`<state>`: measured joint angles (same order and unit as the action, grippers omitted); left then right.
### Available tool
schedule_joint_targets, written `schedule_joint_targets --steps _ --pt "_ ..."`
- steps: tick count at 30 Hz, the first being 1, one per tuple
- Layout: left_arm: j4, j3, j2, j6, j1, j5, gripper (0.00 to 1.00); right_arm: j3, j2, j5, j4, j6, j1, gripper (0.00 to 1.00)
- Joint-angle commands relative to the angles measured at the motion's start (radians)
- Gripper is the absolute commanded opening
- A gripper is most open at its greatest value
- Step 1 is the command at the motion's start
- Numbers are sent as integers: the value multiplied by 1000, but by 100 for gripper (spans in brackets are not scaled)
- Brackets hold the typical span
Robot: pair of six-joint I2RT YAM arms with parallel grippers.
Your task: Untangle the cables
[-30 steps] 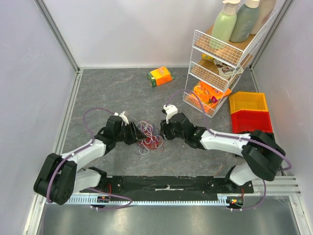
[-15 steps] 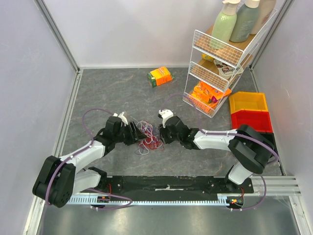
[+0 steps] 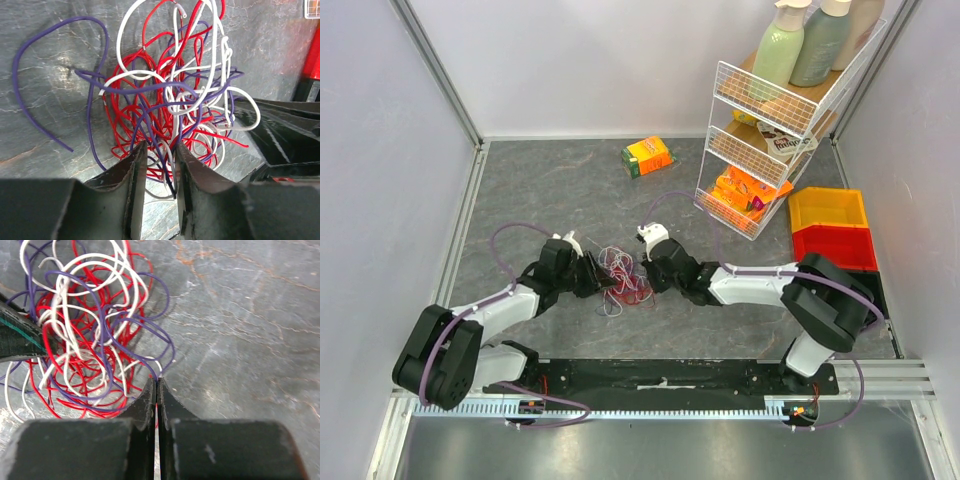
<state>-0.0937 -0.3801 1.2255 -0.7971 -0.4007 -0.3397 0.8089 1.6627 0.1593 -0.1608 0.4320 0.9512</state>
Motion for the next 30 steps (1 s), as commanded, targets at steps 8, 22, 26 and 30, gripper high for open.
schedule_joint_targets --steps 8,22,26,30 --pt "87 30 -128 -56 -1 229 17 55 -499 512 308 -91 35 0" --pt "527 -103 -478 -30 10 652 3 222 -952 736 532 -214 35 0" --pt "589 -161 -555 -5 11 719 3 222 -955 711 566 -210 35 0" --pt "650 -223 -583 15 11 820 2 220 -955 765 605 -208 35 0"
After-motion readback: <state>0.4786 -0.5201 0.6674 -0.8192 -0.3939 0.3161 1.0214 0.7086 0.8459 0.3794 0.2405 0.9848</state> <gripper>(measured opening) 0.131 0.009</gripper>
